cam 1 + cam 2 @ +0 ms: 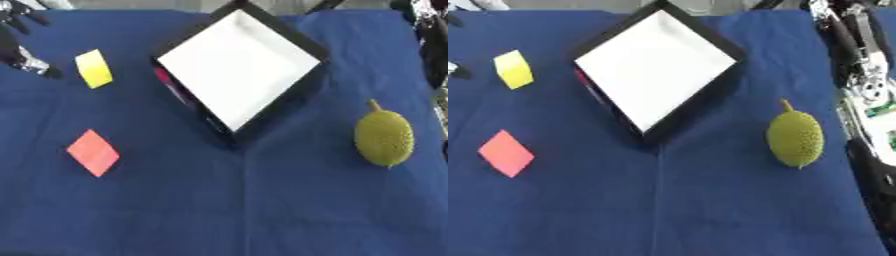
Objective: Pick up objects on the table and place them in the box.
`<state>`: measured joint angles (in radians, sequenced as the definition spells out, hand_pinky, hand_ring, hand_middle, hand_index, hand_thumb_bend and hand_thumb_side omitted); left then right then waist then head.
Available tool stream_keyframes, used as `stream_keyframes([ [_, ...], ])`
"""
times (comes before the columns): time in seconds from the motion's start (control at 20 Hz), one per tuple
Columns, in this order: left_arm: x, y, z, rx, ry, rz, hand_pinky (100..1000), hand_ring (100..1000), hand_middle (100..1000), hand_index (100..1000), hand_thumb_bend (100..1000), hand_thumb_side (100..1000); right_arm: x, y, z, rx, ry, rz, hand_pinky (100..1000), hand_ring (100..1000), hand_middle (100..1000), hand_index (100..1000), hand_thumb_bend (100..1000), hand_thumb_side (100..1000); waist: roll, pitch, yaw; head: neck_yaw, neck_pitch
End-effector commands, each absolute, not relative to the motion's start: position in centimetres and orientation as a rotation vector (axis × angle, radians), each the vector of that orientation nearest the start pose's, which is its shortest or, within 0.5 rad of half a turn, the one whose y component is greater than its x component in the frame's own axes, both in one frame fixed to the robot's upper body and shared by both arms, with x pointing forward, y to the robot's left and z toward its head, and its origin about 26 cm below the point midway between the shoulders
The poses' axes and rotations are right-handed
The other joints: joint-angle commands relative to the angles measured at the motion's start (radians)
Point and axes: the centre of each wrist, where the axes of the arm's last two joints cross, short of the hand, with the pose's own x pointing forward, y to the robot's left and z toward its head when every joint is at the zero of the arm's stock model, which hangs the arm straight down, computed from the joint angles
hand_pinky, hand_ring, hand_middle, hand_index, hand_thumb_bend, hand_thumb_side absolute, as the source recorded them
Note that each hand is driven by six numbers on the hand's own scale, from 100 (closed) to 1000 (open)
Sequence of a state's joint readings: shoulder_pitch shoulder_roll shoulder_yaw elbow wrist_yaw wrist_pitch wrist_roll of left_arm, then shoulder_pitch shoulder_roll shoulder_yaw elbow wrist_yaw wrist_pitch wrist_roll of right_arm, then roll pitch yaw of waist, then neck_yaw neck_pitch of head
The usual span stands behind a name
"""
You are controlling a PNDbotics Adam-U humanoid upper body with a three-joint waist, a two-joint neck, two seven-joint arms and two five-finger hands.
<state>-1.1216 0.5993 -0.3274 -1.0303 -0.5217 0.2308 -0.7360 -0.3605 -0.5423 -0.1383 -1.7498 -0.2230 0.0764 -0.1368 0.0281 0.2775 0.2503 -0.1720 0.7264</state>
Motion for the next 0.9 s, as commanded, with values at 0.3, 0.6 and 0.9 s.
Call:
stream_keyframes([
  [0.3,47.3,25.5,31.8,0.594,-1.222,-1.35,873,900,957,902,656,324,33.2,-34.9,21.6,-0.365,-2.089,0.132,996,838,743,864,100,631,0.012,-0.026,-0.004,0.009,-0.006],
  [0.6,47.3,25.1,31.9,0.549,-1.223,-1.351,877,906,963,904,654,373,33.3,-34.9,21.5,-0.367,-2.08,0.127,997,838,741,864,100,641,0.014,-0.02,-0.006,0.011,-0.01],
  [0.9,47.6,24.7,31.6,0.536,-1.22,-1.354,879,908,965,905,662,382,33.4,-34.6,21.7,-0.357,-2.088,0.126,997,838,741,864,100,644,0.012,-0.013,-0.013,0.012,-0.018],
])
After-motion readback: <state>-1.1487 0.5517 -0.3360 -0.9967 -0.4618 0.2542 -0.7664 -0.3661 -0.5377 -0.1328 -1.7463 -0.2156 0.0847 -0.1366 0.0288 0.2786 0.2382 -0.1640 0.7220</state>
